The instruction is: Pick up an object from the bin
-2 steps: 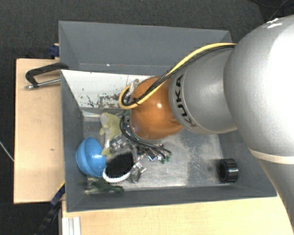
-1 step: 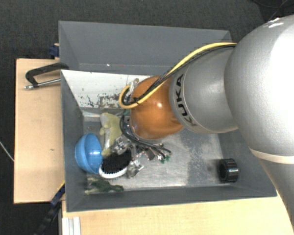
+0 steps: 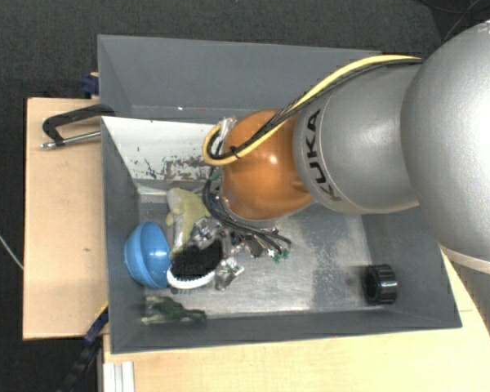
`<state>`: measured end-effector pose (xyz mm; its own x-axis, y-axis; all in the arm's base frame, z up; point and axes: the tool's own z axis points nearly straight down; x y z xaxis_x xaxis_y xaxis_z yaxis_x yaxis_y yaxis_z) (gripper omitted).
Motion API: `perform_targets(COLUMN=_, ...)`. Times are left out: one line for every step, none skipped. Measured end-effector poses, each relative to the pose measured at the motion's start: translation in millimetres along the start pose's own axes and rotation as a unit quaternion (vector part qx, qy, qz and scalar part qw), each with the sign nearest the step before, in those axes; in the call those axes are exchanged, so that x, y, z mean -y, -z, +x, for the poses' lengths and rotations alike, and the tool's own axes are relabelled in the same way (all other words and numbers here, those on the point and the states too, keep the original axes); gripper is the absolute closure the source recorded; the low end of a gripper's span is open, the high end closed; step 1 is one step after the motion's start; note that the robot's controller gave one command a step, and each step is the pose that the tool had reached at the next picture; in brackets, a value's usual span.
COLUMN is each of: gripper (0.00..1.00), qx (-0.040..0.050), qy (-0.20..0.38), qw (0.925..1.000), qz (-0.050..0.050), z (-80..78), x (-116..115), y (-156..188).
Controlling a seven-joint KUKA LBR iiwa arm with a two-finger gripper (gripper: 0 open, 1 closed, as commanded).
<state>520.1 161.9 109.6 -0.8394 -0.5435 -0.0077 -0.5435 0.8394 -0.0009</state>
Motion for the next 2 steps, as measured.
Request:
perform_targets(gripper=1.0, qx=0.001, qy=0.0, qw=1.0, qz=0.0, z=-2.8, x=-0.5, y=50.3)
perform_targets(gripper=1.0, qx=-0.0002, qy=0.0, qw=1.0, qz=0.0, z=-4.8, x=-1.3, y=72.8)
